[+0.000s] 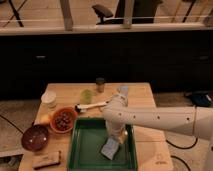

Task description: Wipe tray with sponge

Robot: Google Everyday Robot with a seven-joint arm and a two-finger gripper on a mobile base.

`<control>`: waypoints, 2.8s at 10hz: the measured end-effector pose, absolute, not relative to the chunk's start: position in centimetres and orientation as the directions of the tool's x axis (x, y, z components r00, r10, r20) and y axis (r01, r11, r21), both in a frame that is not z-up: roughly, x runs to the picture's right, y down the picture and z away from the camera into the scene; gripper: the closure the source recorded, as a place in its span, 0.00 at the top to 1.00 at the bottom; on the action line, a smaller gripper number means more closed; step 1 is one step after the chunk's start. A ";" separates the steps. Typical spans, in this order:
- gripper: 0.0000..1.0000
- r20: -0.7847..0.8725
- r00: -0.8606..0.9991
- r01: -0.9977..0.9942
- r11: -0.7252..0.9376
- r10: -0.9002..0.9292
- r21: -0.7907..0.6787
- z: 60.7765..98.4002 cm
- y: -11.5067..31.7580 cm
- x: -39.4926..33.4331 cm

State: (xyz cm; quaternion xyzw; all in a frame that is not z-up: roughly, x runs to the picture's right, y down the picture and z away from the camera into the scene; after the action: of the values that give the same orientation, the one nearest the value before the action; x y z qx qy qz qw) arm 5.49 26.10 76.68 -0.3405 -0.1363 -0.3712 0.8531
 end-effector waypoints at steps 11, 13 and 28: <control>0.00 0.595 0.587 0.797 0.520 -0.549 -0.307 79.6 23.6 -0.3; 0.00 0.642 0.518 0.838 0.487 -0.565 -0.246 77.4 25.0 -2.0; 0.00 0.654 0.469 0.855 0.490 -0.593 -0.169 77.9 24.2 -3.0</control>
State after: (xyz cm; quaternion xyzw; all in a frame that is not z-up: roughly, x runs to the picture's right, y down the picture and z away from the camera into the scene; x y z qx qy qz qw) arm -2.97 24.18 77.90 -0.2458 -0.2662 -0.4410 0.8211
